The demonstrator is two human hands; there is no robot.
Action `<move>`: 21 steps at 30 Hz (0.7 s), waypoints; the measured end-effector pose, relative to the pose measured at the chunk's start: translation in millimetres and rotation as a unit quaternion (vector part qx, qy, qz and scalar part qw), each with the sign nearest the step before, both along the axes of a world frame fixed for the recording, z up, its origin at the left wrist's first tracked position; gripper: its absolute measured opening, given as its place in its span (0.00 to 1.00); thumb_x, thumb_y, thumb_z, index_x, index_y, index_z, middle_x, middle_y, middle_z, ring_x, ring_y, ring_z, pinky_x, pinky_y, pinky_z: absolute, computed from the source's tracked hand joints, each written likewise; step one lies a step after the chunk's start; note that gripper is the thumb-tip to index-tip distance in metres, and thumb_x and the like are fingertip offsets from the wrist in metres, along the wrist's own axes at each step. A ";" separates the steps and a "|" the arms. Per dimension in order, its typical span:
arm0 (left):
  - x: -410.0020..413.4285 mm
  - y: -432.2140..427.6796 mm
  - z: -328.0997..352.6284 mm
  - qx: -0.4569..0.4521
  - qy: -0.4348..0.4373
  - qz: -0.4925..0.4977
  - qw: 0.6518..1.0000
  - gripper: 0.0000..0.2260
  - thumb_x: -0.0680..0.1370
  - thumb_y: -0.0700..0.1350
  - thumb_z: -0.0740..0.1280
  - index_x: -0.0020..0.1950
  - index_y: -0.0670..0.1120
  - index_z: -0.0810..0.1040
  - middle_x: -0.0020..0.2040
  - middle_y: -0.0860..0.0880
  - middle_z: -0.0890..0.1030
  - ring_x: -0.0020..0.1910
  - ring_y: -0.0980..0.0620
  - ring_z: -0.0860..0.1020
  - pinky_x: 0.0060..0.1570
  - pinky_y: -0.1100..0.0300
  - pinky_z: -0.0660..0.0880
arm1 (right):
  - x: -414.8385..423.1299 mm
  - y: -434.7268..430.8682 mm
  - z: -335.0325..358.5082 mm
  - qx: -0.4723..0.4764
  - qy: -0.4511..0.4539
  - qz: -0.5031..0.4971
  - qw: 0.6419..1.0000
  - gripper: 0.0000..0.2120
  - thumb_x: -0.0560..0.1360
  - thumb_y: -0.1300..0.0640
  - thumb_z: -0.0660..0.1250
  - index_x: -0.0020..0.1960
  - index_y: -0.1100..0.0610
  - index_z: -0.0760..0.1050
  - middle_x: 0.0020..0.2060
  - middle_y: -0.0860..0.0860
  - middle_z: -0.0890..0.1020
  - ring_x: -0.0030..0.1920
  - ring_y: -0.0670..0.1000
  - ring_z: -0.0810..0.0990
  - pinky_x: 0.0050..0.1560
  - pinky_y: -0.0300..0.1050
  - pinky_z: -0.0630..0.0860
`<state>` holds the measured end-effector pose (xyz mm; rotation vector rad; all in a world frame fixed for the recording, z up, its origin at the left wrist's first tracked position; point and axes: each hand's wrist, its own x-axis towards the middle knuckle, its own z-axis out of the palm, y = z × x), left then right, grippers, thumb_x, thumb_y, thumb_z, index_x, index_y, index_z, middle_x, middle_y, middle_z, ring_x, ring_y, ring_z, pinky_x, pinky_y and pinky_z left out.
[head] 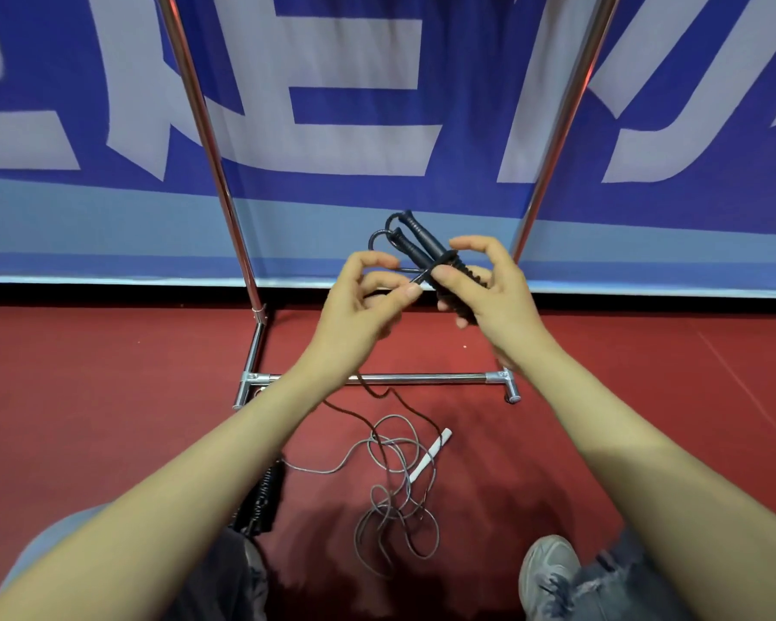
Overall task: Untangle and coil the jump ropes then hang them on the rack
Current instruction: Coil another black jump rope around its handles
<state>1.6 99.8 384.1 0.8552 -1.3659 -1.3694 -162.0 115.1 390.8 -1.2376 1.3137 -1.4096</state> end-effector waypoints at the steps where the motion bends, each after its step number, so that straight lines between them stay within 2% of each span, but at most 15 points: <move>1: -1.6 2.3 0.1 0.019 0.018 -0.013 1.000 0.11 0.76 0.38 0.68 0.54 0.45 0.70 0.44 0.44 0.78 0.26 0.56 0.67 0.28 0.65 0.63 | 1.1 0.6 0.6 -0.002 -0.026 0.005 1.000 0.14 0.75 0.59 0.70 0.59 0.51 0.71 0.34 0.50 0.81 0.33 0.50 0.78 0.26 0.40 0.69; 4: -2.8 2.9 -1.6 0.041 0.035 -0.004 0.999 0.10 0.76 0.38 0.69 0.51 0.45 0.69 0.39 0.44 0.77 0.26 0.55 0.66 0.27 0.65 0.63 | 3.3 0.7 2.7 0.013 -0.089 0.024 0.996 0.14 0.76 0.59 0.68 0.59 0.49 0.71 0.37 0.52 0.81 0.33 0.50 0.77 0.27 0.39 0.67; 7: -0.4 -2.7 -4.4 0.068 0.024 0.010 0.997 0.12 0.75 0.37 0.70 0.50 0.46 0.67 0.38 0.45 0.81 0.26 0.55 0.69 0.29 0.64 0.66 | 4.2 0.0 2.9 0.036 -0.134 0.029 0.990 0.15 0.77 0.55 0.67 0.61 0.52 0.70 0.37 0.53 0.81 0.31 0.50 0.76 0.25 0.39 0.65; 10: 2.7 -8.1 -5.2 0.143 0.002 -0.032 0.989 0.15 0.73 0.37 0.72 0.54 0.43 0.69 0.38 0.45 0.83 0.28 0.55 0.74 0.33 0.62 0.72 | 7.4 1.1 0.5 0.050 -0.128 0.005 0.990 0.18 0.76 0.52 0.68 0.64 0.54 0.69 0.35 0.52 0.81 0.31 0.50 0.76 0.25 0.39 0.65; 12: 5.5 -11.8 -5.9 0.159 -0.031 -0.046 0.986 0.16 0.71 0.38 0.74 0.54 0.43 0.71 0.37 0.45 0.82 0.27 0.54 0.74 0.32 0.63 0.73 | 8.7 1.8 -0.6 0.054 -0.121 0.000 0.991 0.20 0.75 0.51 0.69 0.64 0.54 0.69 0.33 0.52 0.81 0.30 0.50 0.75 0.25 0.39 0.64; 15: 8.3 -14.9 -10.5 0.145 -0.106 -0.059 0.982 0.18 0.67 0.49 0.76 0.51 0.44 0.73 0.31 0.47 0.81 0.24 0.54 0.71 0.29 0.64 0.70 | 8.1 2.8 1.3 0.054 -0.107 0.002 0.993 0.18 0.74 0.51 0.70 0.61 0.54 0.71 0.33 0.53 0.80 0.29 0.51 0.74 0.23 0.38 0.61; 17: 13.0 -17.1 -13.7 0.125 -0.155 -0.093 0.975 0.20 0.65 0.55 0.73 0.48 0.44 0.73 0.26 0.49 0.76 0.23 0.54 0.67 0.29 0.64 0.66 | 6.6 3.1 4.5 0.041 -0.092 0.009 0.995 0.14 0.75 0.54 0.69 0.60 0.52 0.72 0.33 0.54 0.79 0.28 0.52 0.73 0.22 0.37 0.59; 19: 20.4 -24.3 -14.7 0.114 -0.135 -0.145 0.974 0.14 0.67 0.51 0.71 0.46 0.44 0.74 0.26 0.50 0.74 0.24 0.55 0.66 0.30 0.65 0.65 | 0.9 3.3 8.8 0.020 -0.094 0.018 0.995 0.12 0.77 0.56 0.67 0.59 0.50 0.71 0.35 0.56 0.79 0.27 0.52 0.73 0.22 0.36 0.58; 21: 29.8 -34.5 -13.9 0.113 -0.100 -0.152 0.977 0.09 0.69 0.43 0.70 0.47 0.44 0.75 0.29 0.48 0.75 0.26 0.57 0.69 0.32 0.66 0.67 | -5.9 5.7 14.1 0.007 -0.081 0.041 0.996 0.14 0.77 0.56 0.67 0.61 0.50 0.69 0.36 0.57 0.79 0.27 0.52 0.73 0.22 0.35 0.59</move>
